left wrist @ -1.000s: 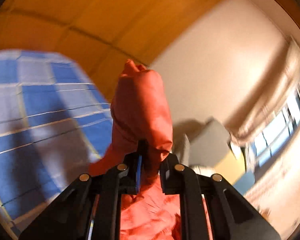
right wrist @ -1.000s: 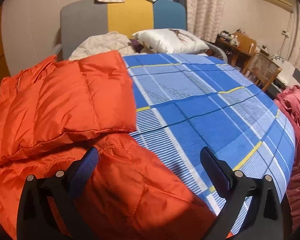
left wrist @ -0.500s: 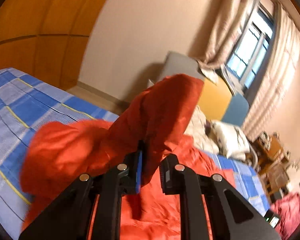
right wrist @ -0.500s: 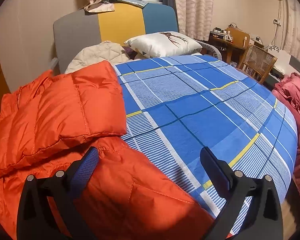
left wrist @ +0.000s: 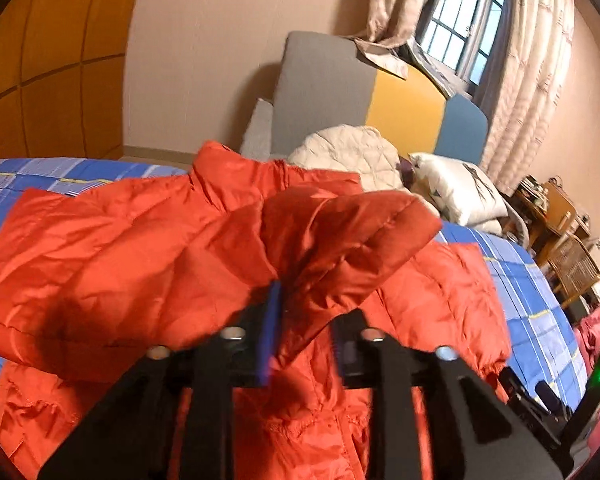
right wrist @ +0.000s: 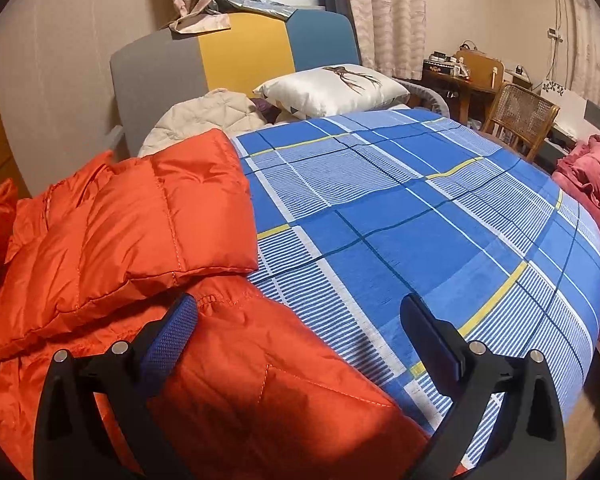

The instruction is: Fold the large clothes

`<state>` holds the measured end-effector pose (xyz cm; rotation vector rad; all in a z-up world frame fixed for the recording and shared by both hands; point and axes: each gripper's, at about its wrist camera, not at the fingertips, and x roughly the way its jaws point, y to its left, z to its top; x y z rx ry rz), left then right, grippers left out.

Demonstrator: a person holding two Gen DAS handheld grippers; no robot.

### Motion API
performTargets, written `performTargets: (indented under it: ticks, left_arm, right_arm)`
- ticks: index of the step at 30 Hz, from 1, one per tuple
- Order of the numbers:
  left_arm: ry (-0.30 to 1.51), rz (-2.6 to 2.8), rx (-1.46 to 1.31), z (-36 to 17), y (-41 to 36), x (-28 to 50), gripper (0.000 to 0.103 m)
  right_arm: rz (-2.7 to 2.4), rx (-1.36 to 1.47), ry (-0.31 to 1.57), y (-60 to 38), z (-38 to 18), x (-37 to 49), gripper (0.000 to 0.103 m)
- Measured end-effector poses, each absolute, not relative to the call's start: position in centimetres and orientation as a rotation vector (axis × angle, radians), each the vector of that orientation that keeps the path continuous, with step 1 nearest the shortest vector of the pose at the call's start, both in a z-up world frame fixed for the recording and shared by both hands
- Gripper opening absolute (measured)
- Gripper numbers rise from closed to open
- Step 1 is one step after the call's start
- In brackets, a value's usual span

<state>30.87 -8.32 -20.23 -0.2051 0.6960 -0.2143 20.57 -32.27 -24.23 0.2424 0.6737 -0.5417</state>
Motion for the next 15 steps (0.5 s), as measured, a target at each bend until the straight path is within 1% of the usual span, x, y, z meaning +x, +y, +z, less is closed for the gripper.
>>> performTargets:
  ticks: [2,3,4,6,7,8,9,12,15]
  left_arm:
    - [0.693,-0.234,-0.186,-19.8,-8.3,30.3,0.08]
    - [0.685,-0.235,-0.185,-19.5,-8.1,29.9,0.087]
    - [0.665,-0.243,-0.196,-19.2,-7.5,29.1,0.089]
    - [0.665,-0.256,-0.201,-18.7,-6.3,27.9,0.09]
    - [0.664,-0.246,-0.196,-18.3,-5.1,27.0,0.091]
    - [0.657,-0.215,-0.197,-18.0,-3.8,26.3,0.097]
    - [0.654,-0.186,-0.204,-17.8,-2.5,25.7,0.099]
    - [0.653,-0.066,-0.298,-18.4,2.9,23.5,0.099]
    - [0.726,0.097,-0.427,-20.6,8.0,21.9,0.099]
  right_arm:
    - [-0.531,0.242,0.676,-32.3,-24.2,20.6,0.1]
    - [-0.525,0.245,0.673,-32.3,-24.1,20.5,0.1]
    - [-0.518,0.246,0.671,-32.3,-23.9,20.5,0.1]
    - [-0.505,0.225,0.662,-32.0,-23.1,20.2,0.1]
    - [-0.485,0.207,0.649,-31.6,-22.4,20.1,0.1]
    - [-0.448,0.193,0.627,-31.0,-21.6,19.9,0.1]
    - [-0.415,0.192,0.611,-30.5,-21.0,19.7,0.1]
    - [-0.191,0.284,0.572,-28.9,-18.8,20.4,0.1]
    - [0.023,0.425,0.603,-27.2,-17.3,23.1,0.099]
